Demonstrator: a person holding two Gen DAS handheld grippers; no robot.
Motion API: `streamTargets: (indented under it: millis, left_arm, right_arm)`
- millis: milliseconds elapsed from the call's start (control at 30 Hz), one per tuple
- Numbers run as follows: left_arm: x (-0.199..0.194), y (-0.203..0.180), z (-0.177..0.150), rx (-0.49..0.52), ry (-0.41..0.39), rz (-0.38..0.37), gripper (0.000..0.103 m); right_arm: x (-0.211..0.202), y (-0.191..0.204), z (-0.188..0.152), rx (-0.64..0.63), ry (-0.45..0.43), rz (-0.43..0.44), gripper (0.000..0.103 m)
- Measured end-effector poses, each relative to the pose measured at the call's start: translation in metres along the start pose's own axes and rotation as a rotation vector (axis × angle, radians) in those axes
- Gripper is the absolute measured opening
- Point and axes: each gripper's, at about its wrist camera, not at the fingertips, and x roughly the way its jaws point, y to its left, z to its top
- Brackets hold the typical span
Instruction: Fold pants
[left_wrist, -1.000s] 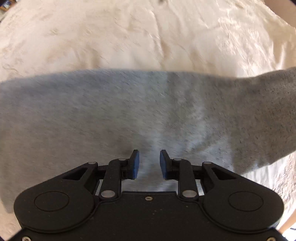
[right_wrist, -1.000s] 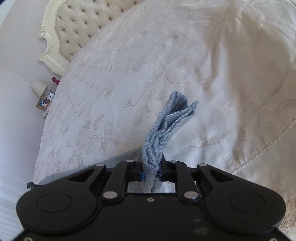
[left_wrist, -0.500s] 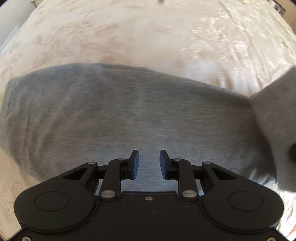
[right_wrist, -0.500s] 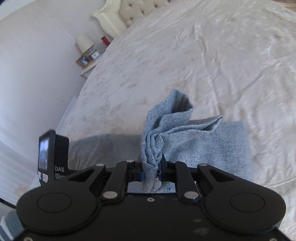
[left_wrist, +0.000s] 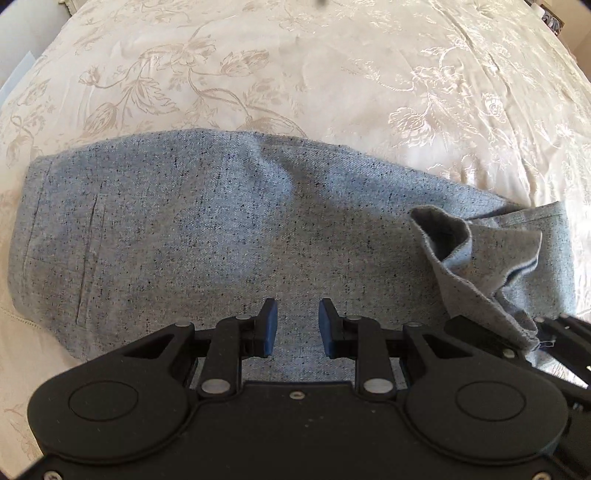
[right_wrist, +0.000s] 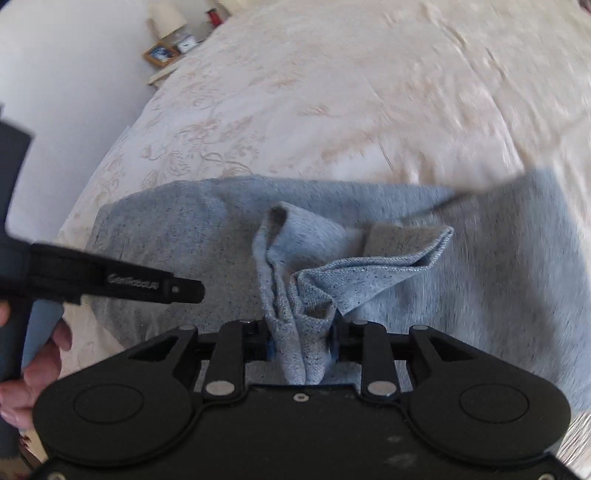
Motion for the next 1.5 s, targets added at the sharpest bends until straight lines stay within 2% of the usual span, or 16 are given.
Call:
streamTargets:
  millis: [100,167,267,400,500,600,767,833,933,1067,1133,1167,1200,1300,1500]
  left_arm:
    - [0.004,0.003,0.004,-0.028,-0.004,0.011,0.034]
    - [0.006,0.007,0.008,-0.051,-0.001,0.029,0.034]
    - [0.008,0.015,0.011,-0.08,0.0,0.049,0.034]
    - [0.005,0.017,0.013,-0.098,-0.004,0.075,0.034]
    - [0.006,0.01,0.015,-0.085,-0.006,0.061,0.034]
    - [0.008,-0.006,0.015,-0.053,-0.013,0.022,0.034]
    - [0.008,-0.038,0.015,0.01,-0.029,-0.096,0.035]
    - [0.014,-0.051,0.016,0.049,-0.019,-0.107,0.036]
    - [0.024,-0.067,0.015,0.097,0.003,-0.08,0.036]
    - [0.037,-0.075,0.017,0.115,0.035,-0.048,0.036]
    - [0.043,-0.079,0.017,0.132,0.042,-0.007,0.037]
    - [0.046,-0.081,0.018,0.14,0.046,0.013,0.043]
    - [0.05,-0.083,0.018,0.147,0.049,0.035,0.046]
    - [0.063,-0.089,0.018,0.161,0.059,0.08,0.048]
    - [0.064,-0.097,0.012,0.156,0.045,0.113,0.048]
  right_arm:
    - [-0.004,0.026,0.003,-0.218,-0.028,-0.082,0.031]
    - [-0.007,0.04,0.0,-0.33,-0.032,-0.095,0.032]
    - [-0.01,0.05,-0.001,-0.416,-0.041,-0.043,0.032]
    - [-0.021,0.05,-0.004,-0.43,-0.052,0.055,0.033]
    - [-0.033,0.042,0.0,-0.383,-0.057,0.093,0.033]
    - [-0.042,0.013,0.005,-0.259,-0.061,0.094,0.033]
    - [-0.045,-0.059,0.019,-0.017,-0.069,-0.034,0.034]
    - [-0.042,-0.086,0.026,0.048,-0.061,-0.037,0.035]
    - [-0.028,-0.121,0.04,0.131,-0.036,-0.033,0.034]
    - [0.006,-0.164,0.05,0.188,0.036,-0.223,0.033]
    - [0.013,-0.181,0.047,0.211,0.073,-0.25,0.033]
    - [0.014,-0.186,0.044,0.214,0.083,-0.25,0.035]
    - [0.013,-0.188,0.042,0.213,0.085,-0.244,0.035]
    - [0.001,-0.185,0.035,0.203,0.072,-0.256,0.035]
    - [-0.047,-0.151,0.023,0.155,-0.043,-0.273,0.035]
